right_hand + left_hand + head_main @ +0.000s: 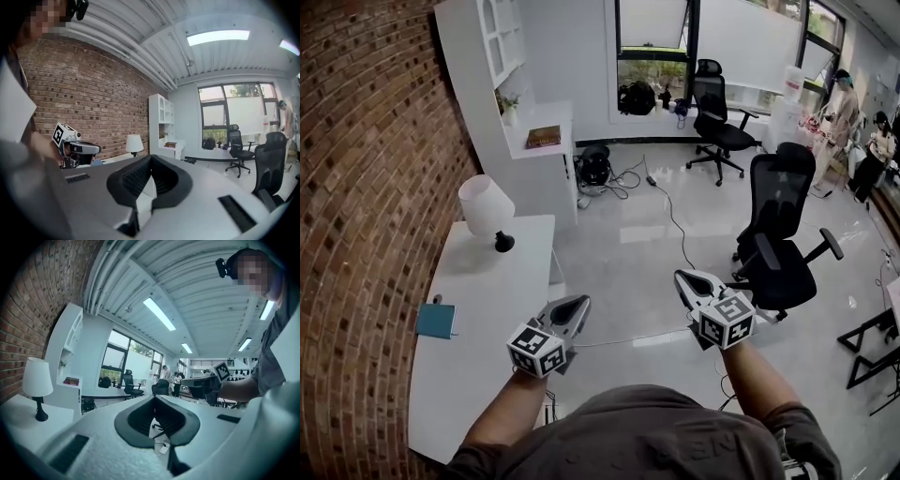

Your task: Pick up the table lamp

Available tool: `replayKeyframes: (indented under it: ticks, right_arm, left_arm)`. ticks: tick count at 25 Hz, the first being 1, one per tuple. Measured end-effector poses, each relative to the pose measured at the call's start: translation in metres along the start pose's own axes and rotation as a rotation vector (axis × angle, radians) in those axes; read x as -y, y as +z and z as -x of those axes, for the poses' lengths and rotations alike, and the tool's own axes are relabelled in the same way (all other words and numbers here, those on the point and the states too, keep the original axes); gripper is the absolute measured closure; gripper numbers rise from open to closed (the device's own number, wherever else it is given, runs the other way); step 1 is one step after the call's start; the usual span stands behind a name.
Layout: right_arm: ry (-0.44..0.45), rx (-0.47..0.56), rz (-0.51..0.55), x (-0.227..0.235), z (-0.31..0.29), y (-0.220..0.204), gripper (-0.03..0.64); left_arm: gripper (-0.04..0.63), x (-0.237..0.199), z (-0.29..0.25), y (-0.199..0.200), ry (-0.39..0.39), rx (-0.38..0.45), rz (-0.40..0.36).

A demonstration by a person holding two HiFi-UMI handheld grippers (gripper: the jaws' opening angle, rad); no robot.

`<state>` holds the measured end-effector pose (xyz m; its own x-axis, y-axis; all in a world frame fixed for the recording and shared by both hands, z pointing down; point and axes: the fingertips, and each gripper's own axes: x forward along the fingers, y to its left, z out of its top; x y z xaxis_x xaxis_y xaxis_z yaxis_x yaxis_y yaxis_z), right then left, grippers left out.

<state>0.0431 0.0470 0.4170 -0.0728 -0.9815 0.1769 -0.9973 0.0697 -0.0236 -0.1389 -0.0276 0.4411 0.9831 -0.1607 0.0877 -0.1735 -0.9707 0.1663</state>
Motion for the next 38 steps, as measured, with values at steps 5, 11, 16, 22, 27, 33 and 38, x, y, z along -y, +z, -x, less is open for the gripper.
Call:
replayKeyframes:
  ticks: [5,11,16,22,27,33,38]
  right_arm:
    - [0.009,-0.015,-0.003,0.020,-0.043,-0.002,0.623]
    - [0.038,-0.008,-0.020,0.067,-0.092,0.001,0.623]
    - [0.091,0.019,-0.006,0.137,-0.139,0.009,0.623]
    - [0.185,0.036,0.021,0.243,-0.210,0.035,0.623]
    - [0.238,0.039,0.039,0.316,-0.262,0.052,0.623]
    - [0.260,0.029,0.005,0.351,-0.311,0.048,0.623]
    - [0.219,0.016,-0.007,0.347,-0.341,0.046,0.623]
  left_arm:
    - [0.591,-0.040,-0.018,0.001,0.010,-0.007,0.005]
    - [0.591,-0.079,-0.059,0.004,0.048,-0.017,0.012]
    - [0.592,-0.112,-0.125,0.008,0.103,-0.010,-0.004]
    - [0.591,-0.157,-0.237,0.026,0.188,0.008,0.003]
    - [0.592,-0.190,-0.319,0.046,0.229,0.022,0.030]
    - [0.592,-0.226,-0.360,0.050,0.237,-0.012,0.019]
    - [0.592,-0.268,-0.364,0.059,0.200,0.004,0.028]
